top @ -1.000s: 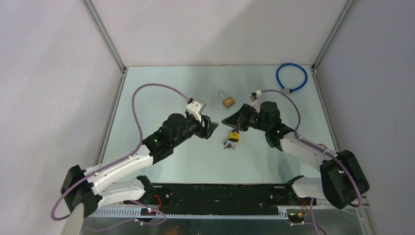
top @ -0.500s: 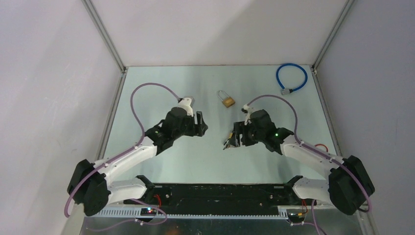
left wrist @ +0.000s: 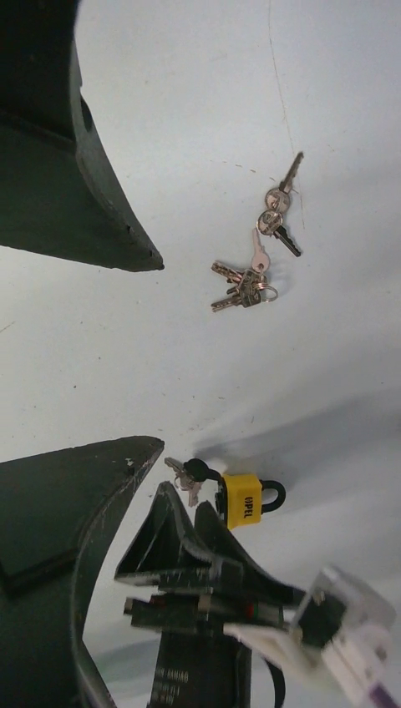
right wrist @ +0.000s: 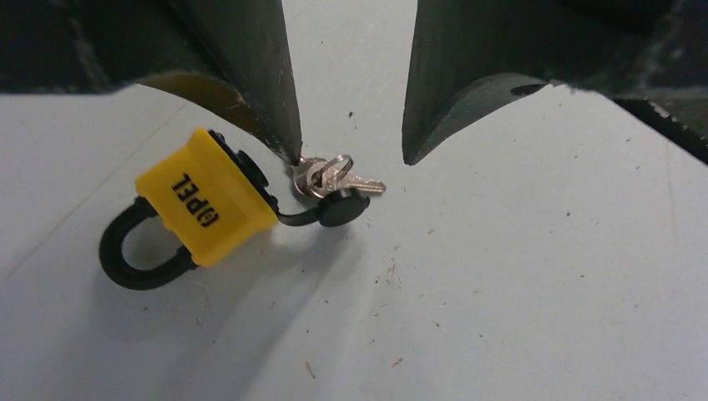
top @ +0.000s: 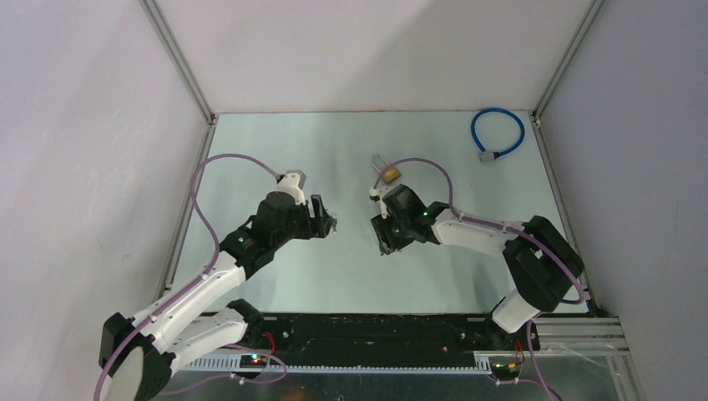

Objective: Unlock with the key

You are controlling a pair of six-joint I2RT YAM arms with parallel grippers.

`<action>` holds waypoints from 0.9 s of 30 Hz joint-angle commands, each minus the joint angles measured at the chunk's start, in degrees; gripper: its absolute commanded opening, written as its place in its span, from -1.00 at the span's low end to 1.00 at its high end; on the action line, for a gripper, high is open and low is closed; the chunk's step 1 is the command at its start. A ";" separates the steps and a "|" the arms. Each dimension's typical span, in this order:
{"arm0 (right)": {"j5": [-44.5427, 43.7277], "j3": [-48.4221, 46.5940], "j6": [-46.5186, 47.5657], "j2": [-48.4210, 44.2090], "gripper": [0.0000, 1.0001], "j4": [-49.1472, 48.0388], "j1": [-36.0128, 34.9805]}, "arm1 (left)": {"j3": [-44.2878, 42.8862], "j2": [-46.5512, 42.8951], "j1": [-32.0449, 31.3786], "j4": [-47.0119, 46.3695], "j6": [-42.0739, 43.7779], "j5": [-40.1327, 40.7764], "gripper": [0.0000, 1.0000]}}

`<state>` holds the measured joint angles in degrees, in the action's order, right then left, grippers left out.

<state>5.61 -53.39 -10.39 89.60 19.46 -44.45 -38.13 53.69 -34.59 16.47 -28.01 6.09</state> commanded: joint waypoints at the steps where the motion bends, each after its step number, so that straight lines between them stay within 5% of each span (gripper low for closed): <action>1: -3.44 -3.49 2.01 4.37 0.01 0.76 -1.50 | 0.43 -2.68 0.41 1.30 1.42 1.23 0.53; 6: -6.35 -4.18 -0.77 7.64 -0.14 2.69 -2.53 | 0.99 -3.30 0.40 1.60 1.69 0.74 0.53; 14: -11.61 -2.52 -8.84 5.44 -0.82 14.23 -5.51 | 0.57 -2.68 0.44 1.57 2.33 -1.30 0.50; 18: -11.34 -2.24 -13.30 3.46 -0.95 17.75 -7.99 | 0.09 -2.32 0.40 1.59 2.70 -1.81 0.49; 23: -6.48 -2.42 -13.03 -0.69 -0.85 17.48 -8.81 | 0.13 -3.05 0.45 1.65 2.67 -2.71 0.49; 27: -7.83 -4.67 -9.80 -2.10 -0.29 19.60 -8.09 | 0.56 -4.85 0.40 2.31 2.58 -2.65 0.49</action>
<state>-1.74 -55.37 -22.17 90.43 36.53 -53.08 -37.36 51.13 -34.48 18.68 -26.46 4.23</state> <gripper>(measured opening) 0.259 0.747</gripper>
